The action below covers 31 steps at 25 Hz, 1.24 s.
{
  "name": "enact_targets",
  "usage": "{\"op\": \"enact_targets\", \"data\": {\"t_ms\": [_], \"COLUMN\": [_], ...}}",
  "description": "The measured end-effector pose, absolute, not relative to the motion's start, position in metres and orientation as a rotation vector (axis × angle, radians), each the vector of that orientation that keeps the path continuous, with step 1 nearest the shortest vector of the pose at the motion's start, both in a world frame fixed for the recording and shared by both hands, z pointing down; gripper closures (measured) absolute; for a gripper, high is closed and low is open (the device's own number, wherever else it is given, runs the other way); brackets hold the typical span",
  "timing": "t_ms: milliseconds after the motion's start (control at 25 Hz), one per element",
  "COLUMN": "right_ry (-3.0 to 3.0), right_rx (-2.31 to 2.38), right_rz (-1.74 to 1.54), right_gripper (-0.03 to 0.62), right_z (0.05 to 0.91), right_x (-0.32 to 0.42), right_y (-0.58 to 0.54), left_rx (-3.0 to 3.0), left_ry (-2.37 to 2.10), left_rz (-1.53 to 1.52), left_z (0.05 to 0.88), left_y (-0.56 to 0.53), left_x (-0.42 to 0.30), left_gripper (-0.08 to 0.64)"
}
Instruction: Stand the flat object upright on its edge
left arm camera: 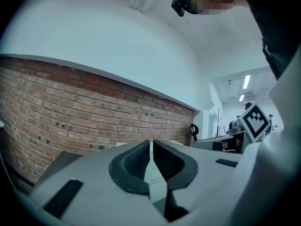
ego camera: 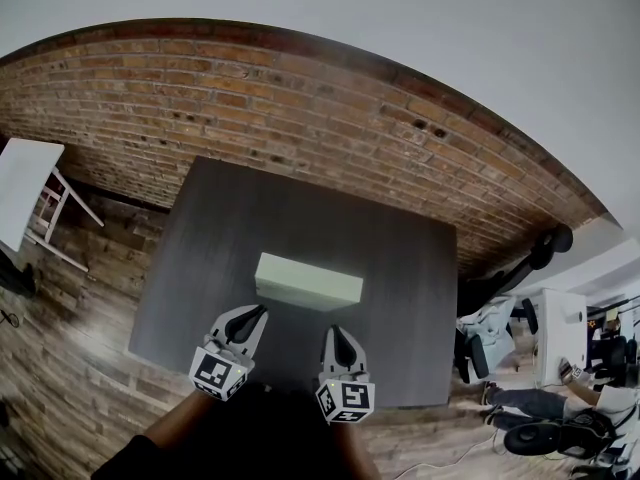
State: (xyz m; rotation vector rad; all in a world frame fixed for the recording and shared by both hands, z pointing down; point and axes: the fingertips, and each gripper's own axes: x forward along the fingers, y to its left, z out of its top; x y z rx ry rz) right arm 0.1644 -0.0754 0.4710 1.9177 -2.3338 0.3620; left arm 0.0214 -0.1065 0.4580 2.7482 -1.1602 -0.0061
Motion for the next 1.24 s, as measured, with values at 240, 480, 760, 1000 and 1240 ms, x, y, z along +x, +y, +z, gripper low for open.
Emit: {"op": "enact_targets", "data": {"t_ms": [240, 480, 760, 1000, 1240], "right_ry": [-2.338, -2.338, -2.331, -2.339, -2.337], "right_rx": [1.918, 1.955, 1.947, 1.935, 1.931], "right_rz": [0.372, 0.360, 0.344, 0.328, 0.319], "right_gripper": [0.568, 0.568, 0.568, 0.568, 0.568], "right_z": [0.474, 0.468, 0.469, 0.467, 0.468], "right_x": [0.155, 0.160, 0.159, 0.158, 0.158], "right_y": [-0.063, -0.062, -0.058, -0.056, -0.055], "left_rx": [2.757, 2.770, 2.758, 2.748, 2.753], "left_ry": [-1.139, -1.146, -1.142, -1.133, -1.137], "left_rz": [0.016, 0.012, 0.016, 0.027, 0.025], "left_z": [0.472, 0.468, 0.470, 0.473, 0.473], "left_y": [-0.092, -0.089, -0.088, -0.086, -0.086], "left_x": [0.025, 0.027, 0.027, 0.028, 0.029], "left_gripper": [0.511, 0.511, 0.511, 0.511, 0.511]}}
